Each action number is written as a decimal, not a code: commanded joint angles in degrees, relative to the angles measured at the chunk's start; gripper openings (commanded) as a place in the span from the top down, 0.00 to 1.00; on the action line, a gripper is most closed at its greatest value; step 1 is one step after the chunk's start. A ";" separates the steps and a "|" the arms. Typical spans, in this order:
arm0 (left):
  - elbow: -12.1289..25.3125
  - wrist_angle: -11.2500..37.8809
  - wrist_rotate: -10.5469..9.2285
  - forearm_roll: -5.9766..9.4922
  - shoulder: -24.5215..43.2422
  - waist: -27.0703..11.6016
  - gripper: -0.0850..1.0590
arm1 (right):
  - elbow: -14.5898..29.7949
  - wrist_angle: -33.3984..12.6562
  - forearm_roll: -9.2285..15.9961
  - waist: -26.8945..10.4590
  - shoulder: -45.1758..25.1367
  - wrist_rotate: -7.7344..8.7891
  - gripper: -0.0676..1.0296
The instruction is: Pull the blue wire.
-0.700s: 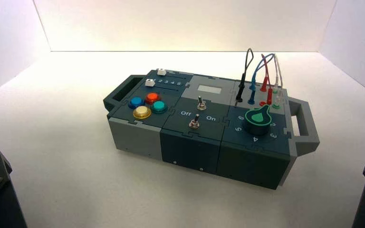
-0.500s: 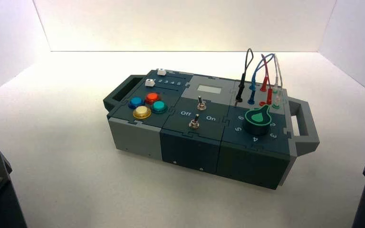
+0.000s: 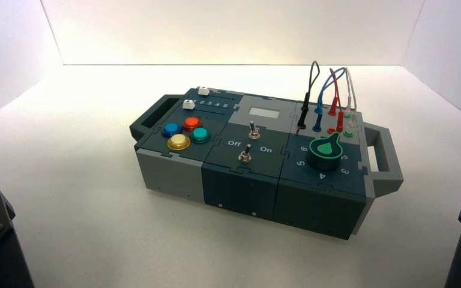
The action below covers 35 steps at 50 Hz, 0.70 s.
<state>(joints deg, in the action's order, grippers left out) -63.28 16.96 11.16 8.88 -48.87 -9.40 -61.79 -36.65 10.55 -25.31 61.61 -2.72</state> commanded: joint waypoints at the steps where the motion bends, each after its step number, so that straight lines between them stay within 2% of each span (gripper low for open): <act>1: 2.90 -0.62 0.00 0.09 1.67 -0.09 0.55 | 3.25 -4.31 4.66 -0.44 -2.90 0.35 0.76; 10: 2.72 -0.26 -0.09 0.26 2.46 -0.09 0.55 | 3.96 -7.21 10.46 -1.58 -4.75 1.05 0.69; 13: 2.90 0.00 -0.18 0.26 2.29 -0.09 0.55 | 4.04 -7.38 13.01 -3.96 -4.83 1.32 0.68; 16: 2.64 0.00 -0.18 0.35 2.20 -0.09 0.55 | 4.04 -7.73 15.47 -6.06 -5.10 0.88 0.68; 20: 2.64 0.00 -0.18 0.35 2.20 -0.09 0.55 | 3.78 -8.26 18.19 -7.38 -5.45 0.88 0.68; 26: 2.64 0.00 -0.18 0.35 2.20 -0.09 0.55 | 2.55 -10.02 20.21 -8.00 -6.59 0.88 0.67; 35: 2.64 0.00 -0.26 0.35 2.20 -0.18 0.55 | 0.00 -12.39 20.57 -8.00 -9.05 0.88 0.63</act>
<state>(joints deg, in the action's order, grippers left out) -62.31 17.23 10.99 9.14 -46.67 -9.32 -61.88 -48.69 30.59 -33.05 53.79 -1.76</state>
